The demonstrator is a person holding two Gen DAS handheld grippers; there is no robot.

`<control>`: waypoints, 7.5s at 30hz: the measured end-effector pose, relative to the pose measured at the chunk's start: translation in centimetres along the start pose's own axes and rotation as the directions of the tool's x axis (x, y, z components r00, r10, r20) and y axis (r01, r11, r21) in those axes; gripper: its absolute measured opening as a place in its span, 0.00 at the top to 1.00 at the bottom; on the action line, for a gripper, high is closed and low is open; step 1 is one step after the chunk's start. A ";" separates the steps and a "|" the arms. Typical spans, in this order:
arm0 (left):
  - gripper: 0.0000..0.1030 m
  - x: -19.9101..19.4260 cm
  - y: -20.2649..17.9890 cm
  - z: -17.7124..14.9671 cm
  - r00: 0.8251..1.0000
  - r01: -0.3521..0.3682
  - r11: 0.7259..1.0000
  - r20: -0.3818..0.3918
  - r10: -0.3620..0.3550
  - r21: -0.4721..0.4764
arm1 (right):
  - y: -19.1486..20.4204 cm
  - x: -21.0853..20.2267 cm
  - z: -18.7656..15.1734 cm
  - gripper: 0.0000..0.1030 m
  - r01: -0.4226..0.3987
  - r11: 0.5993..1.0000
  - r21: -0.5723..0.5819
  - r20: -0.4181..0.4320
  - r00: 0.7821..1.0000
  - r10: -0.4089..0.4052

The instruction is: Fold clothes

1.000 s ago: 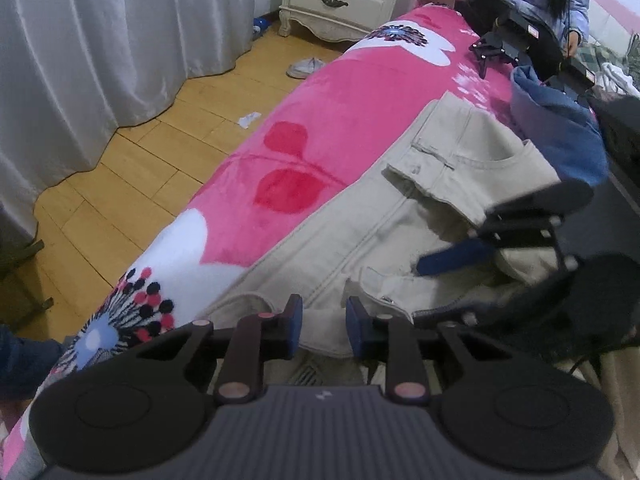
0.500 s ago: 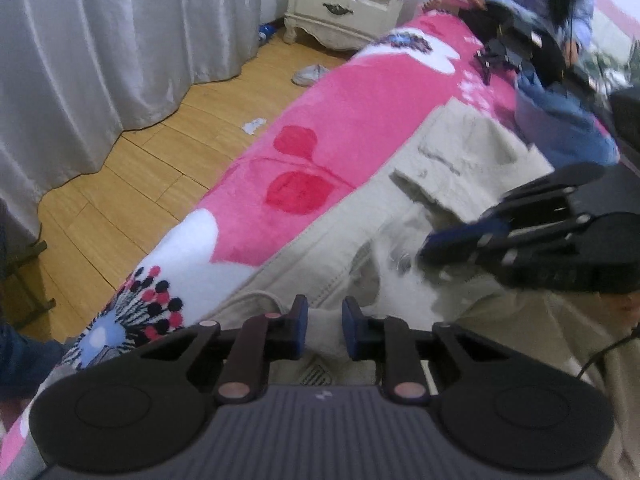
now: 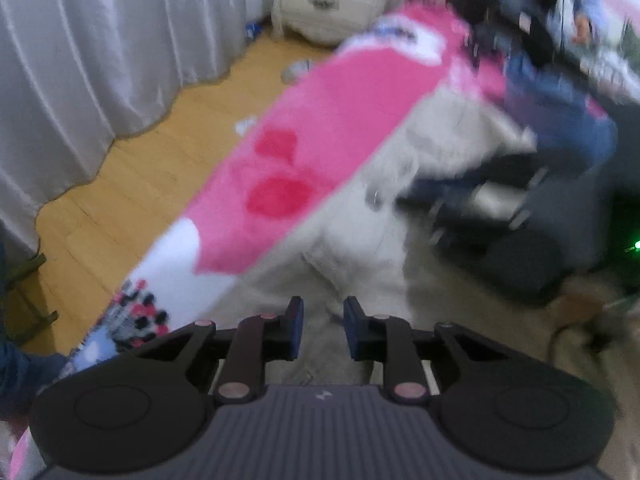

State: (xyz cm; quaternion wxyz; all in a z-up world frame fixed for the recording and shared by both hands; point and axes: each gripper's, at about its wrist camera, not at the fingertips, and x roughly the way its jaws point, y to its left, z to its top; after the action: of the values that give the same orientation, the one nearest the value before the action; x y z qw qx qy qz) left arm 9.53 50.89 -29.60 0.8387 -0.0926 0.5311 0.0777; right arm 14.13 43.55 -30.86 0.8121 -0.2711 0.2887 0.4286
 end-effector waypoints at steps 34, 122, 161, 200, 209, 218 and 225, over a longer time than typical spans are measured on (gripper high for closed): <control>0.89 0.9 -2.7 -0.7 0.979 -0.199 0.966 0.000 0.202 0.166 | -17.8 2.5 -1.5 0.48 0.124 0.967 0.224 -0.077 0.991 -0.109; 0.80 -11.7 -41.8 -36.3 0.788 0.549 0.793 -0.481 -0.385 0.263 | 8.6 -55.5 -56.7 0.60 0.041 0.070 0.997 -0.047 0.995 0.084; 0.97 -7.8 -28.8 -34.4 0.900 0.304 0.895 -0.209 -0.382 -0.327 | 6.5 -60.3 -61.8 0.49 0.297 -0.081 0.951 -0.306 0.944 -0.125; 0.74 -7.8 -20.7 -26.2 0.986 -0.015 0.992 -0.169 -0.006 -0.122 | 2.4 -60.8 -57.2 0.92 0.523 0.138 0.841 -0.515 0.853 -0.087; 0.76 -9.0 -21.4 -24.1 0.980 0.027 0.999 -0.196 -0.019 0.037 | -1.3 -55.6 -50.6 0.89 0.529 0.313 0.789 -0.485 0.849 -0.212; 0.74 -9.4 -25.1 -18.6 0.952 0.296 0.935 -0.135 -0.273 0.197 | -12.2 -53.7 -56.6 0.58 0.362 -0.194 0.912 -0.407 0.861 -0.304; 0.73 -8.5 -36.1 -19.8 0.890 0.455 0.806 -0.153 -0.430 0.379 | -16.9 -50.8 -58.9 0.54 0.349 -0.175 0.921 -0.385 0.884 -0.266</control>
State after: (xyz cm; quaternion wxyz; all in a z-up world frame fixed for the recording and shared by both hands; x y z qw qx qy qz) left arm -3.16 10.89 -27.56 0.8178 -0.0405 0.5242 -0.2340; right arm -9.10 -32.58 -32.41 0.8128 0.3360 0.4556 -0.1375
